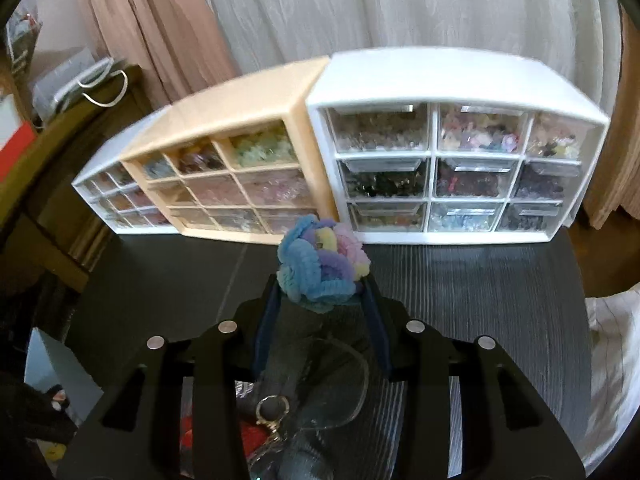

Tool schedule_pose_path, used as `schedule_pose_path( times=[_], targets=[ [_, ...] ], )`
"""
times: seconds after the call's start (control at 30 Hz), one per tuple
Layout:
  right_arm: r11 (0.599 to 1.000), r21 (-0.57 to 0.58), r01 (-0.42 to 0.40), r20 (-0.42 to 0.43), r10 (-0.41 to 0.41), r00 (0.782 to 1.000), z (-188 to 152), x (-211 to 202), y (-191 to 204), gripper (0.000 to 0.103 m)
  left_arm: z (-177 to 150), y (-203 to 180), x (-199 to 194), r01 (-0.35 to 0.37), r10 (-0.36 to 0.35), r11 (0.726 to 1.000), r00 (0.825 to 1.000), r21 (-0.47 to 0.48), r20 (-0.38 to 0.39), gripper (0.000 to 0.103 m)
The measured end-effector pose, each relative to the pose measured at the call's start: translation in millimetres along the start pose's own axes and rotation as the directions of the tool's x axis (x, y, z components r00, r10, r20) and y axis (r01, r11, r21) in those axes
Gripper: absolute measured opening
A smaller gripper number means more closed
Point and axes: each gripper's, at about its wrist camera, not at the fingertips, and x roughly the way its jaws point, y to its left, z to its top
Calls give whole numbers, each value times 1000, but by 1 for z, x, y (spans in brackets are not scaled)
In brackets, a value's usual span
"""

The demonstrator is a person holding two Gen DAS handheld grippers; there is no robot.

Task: Organize jewelry
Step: 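Close the left tool on the bead bracelet while the right tool reaches the blue flower pen, then carry the bead bracelet in the left tool and flower pen in the right tool over the white box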

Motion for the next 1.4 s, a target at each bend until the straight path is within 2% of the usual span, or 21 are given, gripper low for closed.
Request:
schedule_pose_path(
  times=[0.1,0.2,0.27,0.37,0.53,0.67,0.73,0.8,0.93,1.07,1.27,1.4],
  targets=[
    [1000,-2,-6,26,6,1000,-1,-11,4,40,-3,5,-29,1,0,1000,998,-26,59,12],
    [998,7,-55,48,54,997,-1,-26,8,40,-6,8,-53,28,-15,996,991,-90,134,12],
    [998,-3,-66,68,66,996,-1,-37,12,40,-6,12,-67,37,-13,992,981,-122,193,12],
    [998,-11,-65,113,66,991,0,-59,22,40,-1,13,-82,9,35,987,963,-160,266,12],
    [998,-1,-55,157,55,986,-7,-89,33,40,-4,11,-100,34,51,969,941,-244,333,12],
    [1000,-20,-23,178,26,984,-22,-105,47,40,-11,6,-101,35,60,964,937,-263,344,12],
    [999,-26,25,192,-20,981,-30,-113,53,40,-18,3,-103,37,61,964,933,-263,355,12],
    [999,-20,40,200,-35,979,-40,-123,57,40,-28,2,-104,18,83,962,931,-274,355,12],
    [999,5,45,222,-45,974,-54,-138,64,40,-51,8,-110,1,136,938,918,-346,373,12],
    [997,20,70,249,-73,966,-65,-147,72,40,-67,15,-109,-25,176,925,912,-379,371,12],
    [998,-2,62,239,-60,969,-77,-153,87,40,-95,24,-104,-13,179,909,915,-417,362,12],
    [1000,-16,11,213,-7,977,-82,-151,98,40,-108,32,-106,-27,204,896,912,-443,357,12]
  ],
)
